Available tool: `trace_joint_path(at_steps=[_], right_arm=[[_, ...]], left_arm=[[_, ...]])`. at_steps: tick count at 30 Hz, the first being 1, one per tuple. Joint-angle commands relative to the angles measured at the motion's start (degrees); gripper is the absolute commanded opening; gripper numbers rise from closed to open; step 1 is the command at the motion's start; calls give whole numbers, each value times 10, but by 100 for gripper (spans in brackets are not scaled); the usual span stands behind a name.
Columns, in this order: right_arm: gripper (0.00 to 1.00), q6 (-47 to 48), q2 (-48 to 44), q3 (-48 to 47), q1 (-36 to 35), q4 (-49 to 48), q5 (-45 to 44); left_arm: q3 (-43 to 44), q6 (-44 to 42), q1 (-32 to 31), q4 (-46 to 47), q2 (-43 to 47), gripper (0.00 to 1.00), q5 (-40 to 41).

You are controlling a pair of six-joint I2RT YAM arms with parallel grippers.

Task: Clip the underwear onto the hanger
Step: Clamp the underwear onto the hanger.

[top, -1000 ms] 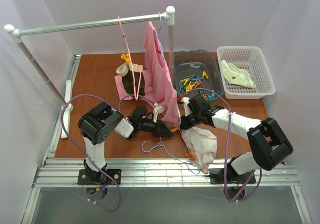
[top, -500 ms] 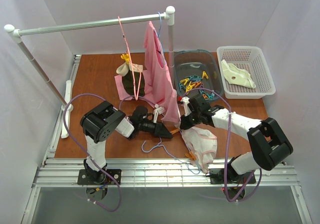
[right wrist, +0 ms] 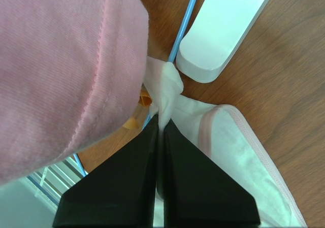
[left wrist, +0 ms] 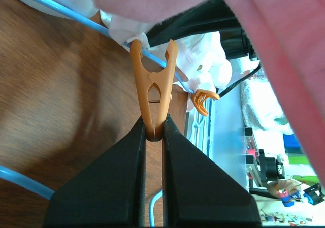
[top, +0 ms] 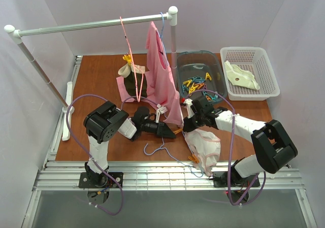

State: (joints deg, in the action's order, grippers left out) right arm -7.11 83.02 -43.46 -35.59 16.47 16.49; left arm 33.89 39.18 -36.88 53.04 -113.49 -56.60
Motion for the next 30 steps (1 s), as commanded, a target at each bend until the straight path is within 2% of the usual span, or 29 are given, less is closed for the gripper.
trace_joint_path(at_steps=[1,18,30], right_arm=[[1,4,-9,-11,3,5,5],[1,4,-10,-10,2,5,6],[1,5,-10,-8,3,5,11]], left_arm=[[-9,16,5,39,3,0,-11],[-31,30,6,34,13,0,-5],[1,47,6,44,-16,0,-19]])
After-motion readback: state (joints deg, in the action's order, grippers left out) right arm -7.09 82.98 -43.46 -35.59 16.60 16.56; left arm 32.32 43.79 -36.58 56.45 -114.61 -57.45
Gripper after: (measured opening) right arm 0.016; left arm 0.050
